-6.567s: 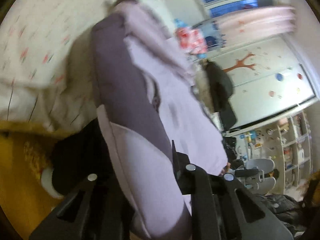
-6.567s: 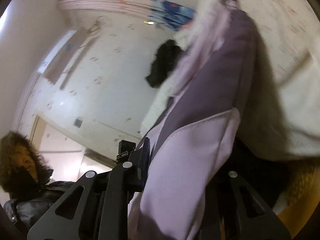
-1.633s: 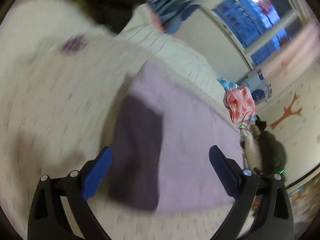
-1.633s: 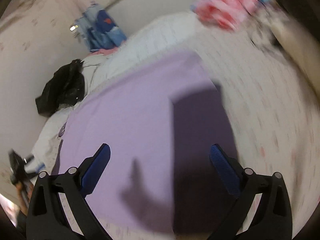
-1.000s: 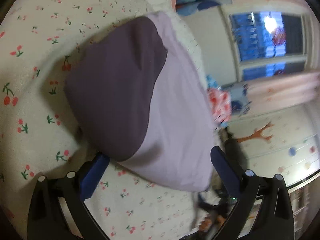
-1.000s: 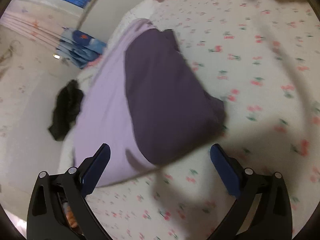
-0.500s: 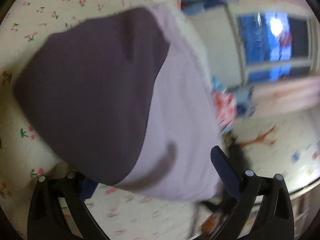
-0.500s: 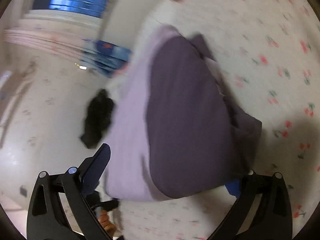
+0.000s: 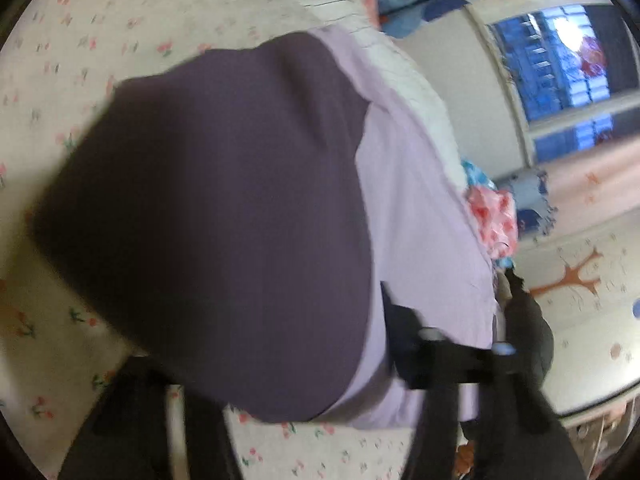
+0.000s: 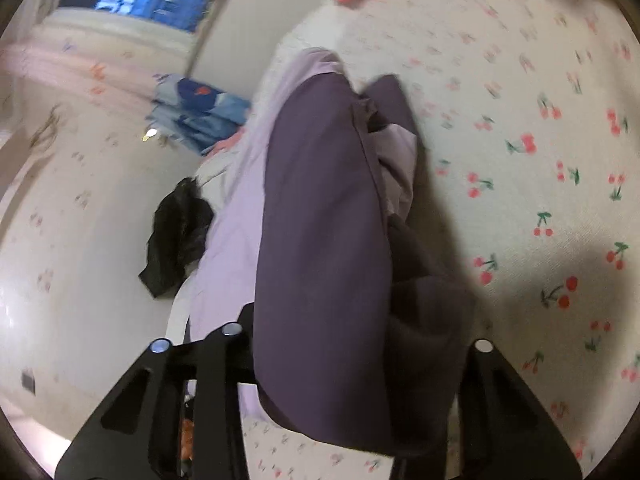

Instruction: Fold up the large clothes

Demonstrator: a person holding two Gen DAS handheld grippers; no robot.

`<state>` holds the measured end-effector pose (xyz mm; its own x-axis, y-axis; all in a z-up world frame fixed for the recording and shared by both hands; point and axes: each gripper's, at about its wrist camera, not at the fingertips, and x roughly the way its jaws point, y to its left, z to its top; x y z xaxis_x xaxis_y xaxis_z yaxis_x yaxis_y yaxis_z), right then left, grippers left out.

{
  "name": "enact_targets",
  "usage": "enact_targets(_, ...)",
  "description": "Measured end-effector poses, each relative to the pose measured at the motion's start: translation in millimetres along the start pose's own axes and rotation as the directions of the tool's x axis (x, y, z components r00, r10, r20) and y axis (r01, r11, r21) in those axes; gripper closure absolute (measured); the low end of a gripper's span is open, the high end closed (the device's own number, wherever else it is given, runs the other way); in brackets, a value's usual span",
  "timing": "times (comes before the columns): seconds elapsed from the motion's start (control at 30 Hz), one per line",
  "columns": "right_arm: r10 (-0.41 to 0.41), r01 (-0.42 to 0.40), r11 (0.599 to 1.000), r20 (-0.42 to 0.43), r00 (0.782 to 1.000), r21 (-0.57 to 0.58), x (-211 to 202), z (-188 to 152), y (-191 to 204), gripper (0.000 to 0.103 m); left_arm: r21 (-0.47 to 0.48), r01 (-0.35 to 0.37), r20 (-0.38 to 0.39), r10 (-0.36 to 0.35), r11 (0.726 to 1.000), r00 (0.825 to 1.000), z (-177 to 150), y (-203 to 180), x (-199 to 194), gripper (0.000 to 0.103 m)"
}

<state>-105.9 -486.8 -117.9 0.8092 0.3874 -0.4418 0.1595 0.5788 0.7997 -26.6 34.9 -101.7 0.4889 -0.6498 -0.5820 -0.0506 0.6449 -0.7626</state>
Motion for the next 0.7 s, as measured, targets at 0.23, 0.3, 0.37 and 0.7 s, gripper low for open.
enact_targets(0.23,0.068,-0.07,0.994,-0.024,0.997,-0.087,-72,-60,39,0.069,0.152,0.04,0.043,-0.047,0.988,0.998,-21,-33,-95,0.067)
enact_targets(0.3,0.023,-0.03,0.997,-0.087,0.996,-0.076,-78,-88,20,0.057,0.137,-0.001,0.031,-0.003,0.991,1.0,-39,-14,-100,0.06)
enact_targets(0.37,-0.027,0.026,1.0,-0.177,0.984,-0.008,-75,-111,-16,0.042,0.071,-0.041,-0.042,0.044,0.997,0.998,-50,18,-81,0.05)
enact_targets(0.7,-0.187,0.233,0.954,0.237,0.953,-0.187,-189,-81,33,0.039,-0.016,-0.056,0.037,0.057,0.998,0.998,-34,32,-58,0.01)
